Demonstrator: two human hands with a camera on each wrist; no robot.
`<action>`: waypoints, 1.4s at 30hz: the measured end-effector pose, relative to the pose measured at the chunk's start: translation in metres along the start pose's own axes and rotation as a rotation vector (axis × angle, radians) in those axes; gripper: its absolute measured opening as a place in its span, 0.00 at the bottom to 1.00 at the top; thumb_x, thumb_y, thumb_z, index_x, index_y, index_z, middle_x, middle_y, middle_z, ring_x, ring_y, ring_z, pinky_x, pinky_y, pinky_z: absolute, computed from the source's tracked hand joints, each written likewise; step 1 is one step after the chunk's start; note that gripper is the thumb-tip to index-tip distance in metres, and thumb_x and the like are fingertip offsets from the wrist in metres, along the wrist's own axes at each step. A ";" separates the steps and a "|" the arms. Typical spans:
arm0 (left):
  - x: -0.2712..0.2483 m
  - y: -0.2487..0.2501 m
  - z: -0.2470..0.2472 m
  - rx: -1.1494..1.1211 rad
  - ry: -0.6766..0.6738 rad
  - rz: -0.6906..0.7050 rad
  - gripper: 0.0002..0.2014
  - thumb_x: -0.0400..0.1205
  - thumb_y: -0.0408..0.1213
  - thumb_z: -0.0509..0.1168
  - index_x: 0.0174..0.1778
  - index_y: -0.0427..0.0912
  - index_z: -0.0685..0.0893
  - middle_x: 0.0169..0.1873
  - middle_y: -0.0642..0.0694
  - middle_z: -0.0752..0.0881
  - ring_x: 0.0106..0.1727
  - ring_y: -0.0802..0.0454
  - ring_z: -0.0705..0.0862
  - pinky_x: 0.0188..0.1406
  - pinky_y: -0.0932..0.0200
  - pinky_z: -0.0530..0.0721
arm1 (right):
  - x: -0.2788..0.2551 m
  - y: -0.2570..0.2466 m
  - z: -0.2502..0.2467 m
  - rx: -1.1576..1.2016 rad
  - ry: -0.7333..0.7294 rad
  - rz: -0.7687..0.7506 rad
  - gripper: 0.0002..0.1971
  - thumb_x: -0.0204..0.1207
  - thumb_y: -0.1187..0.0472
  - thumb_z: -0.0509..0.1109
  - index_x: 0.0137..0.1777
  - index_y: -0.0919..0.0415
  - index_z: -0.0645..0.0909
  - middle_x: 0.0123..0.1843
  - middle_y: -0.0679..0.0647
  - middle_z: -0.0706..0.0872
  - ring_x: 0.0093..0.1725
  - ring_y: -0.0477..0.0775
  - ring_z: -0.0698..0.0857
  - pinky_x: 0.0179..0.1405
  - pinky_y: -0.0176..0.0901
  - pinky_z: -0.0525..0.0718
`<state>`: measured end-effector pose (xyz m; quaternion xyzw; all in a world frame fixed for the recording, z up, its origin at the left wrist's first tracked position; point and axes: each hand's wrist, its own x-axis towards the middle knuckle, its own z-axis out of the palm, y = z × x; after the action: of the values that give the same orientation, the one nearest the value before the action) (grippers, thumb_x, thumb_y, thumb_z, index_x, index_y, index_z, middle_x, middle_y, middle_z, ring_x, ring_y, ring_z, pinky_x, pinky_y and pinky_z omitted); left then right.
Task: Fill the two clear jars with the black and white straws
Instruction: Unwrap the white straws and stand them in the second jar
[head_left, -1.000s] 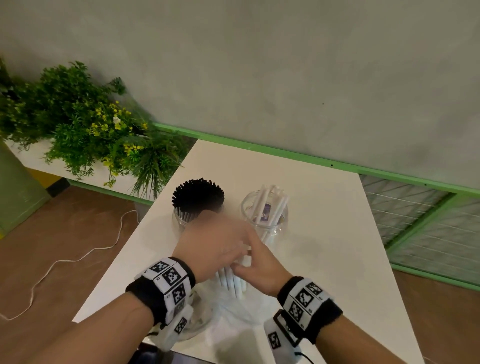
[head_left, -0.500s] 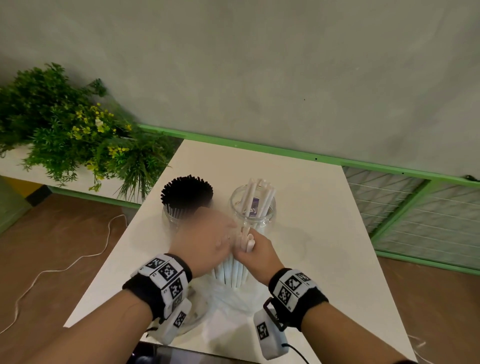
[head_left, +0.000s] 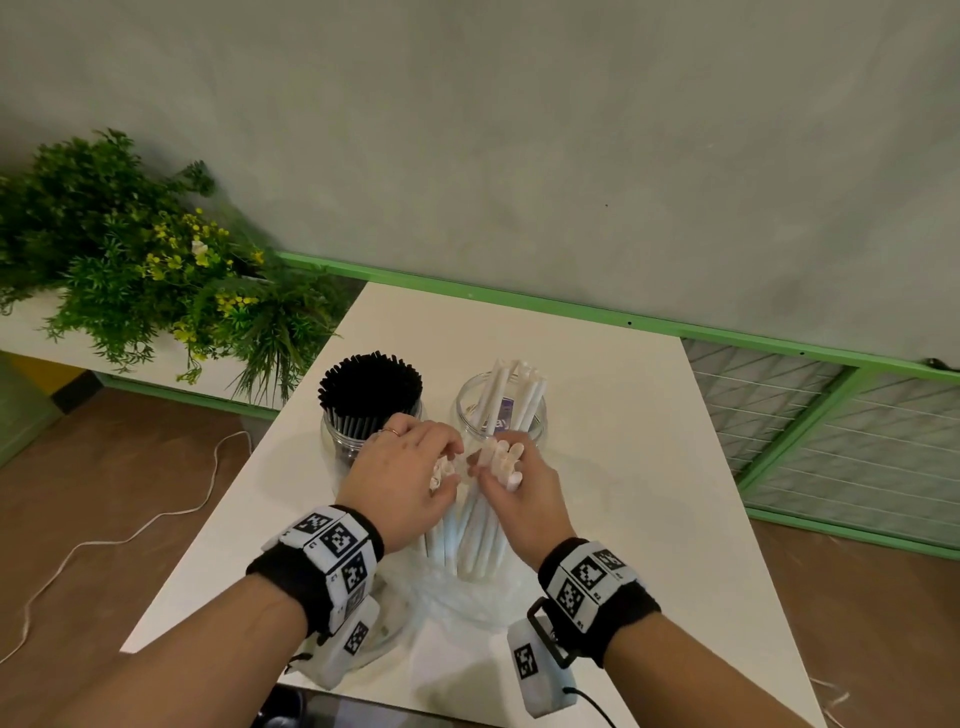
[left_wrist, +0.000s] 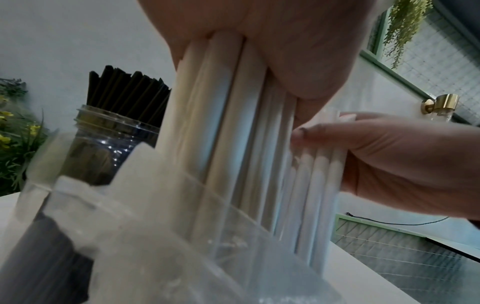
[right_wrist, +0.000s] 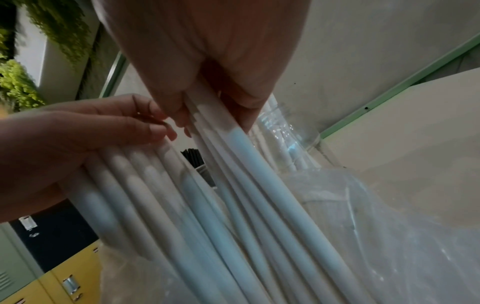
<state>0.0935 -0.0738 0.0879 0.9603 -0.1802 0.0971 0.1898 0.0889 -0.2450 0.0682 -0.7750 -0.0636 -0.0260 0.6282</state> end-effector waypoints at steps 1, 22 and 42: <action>0.000 0.000 0.000 0.010 0.000 0.001 0.12 0.73 0.52 0.57 0.50 0.55 0.77 0.46 0.62 0.83 0.55 0.54 0.75 0.49 0.54 0.79 | 0.001 -0.004 -0.003 0.024 0.012 -0.013 0.14 0.78 0.70 0.68 0.57 0.52 0.75 0.45 0.49 0.89 0.48 0.45 0.89 0.49 0.40 0.86; 0.004 -0.002 0.006 0.002 0.036 0.063 0.10 0.71 0.48 0.56 0.40 0.53 0.80 0.42 0.61 0.82 0.51 0.51 0.76 0.46 0.49 0.82 | 0.095 -0.104 -0.061 0.192 0.484 -0.422 0.18 0.80 0.74 0.56 0.57 0.48 0.66 0.52 0.55 0.77 0.51 0.54 0.89 0.60 0.55 0.82; 0.005 -0.001 0.011 0.041 0.079 0.069 0.05 0.70 0.45 0.63 0.40 0.53 0.78 0.41 0.60 0.81 0.51 0.51 0.76 0.43 0.53 0.80 | 0.116 -0.025 -0.012 -0.259 0.342 -0.453 0.11 0.82 0.69 0.61 0.63 0.68 0.73 0.59 0.58 0.75 0.55 0.47 0.79 0.57 0.20 0.70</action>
<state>0.0999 -0.0786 0.0789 0.9526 -0.2035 0.1451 0.1736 0.2008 -0.2437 0.1086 -0.7991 -0.1243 -0.3032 0.5041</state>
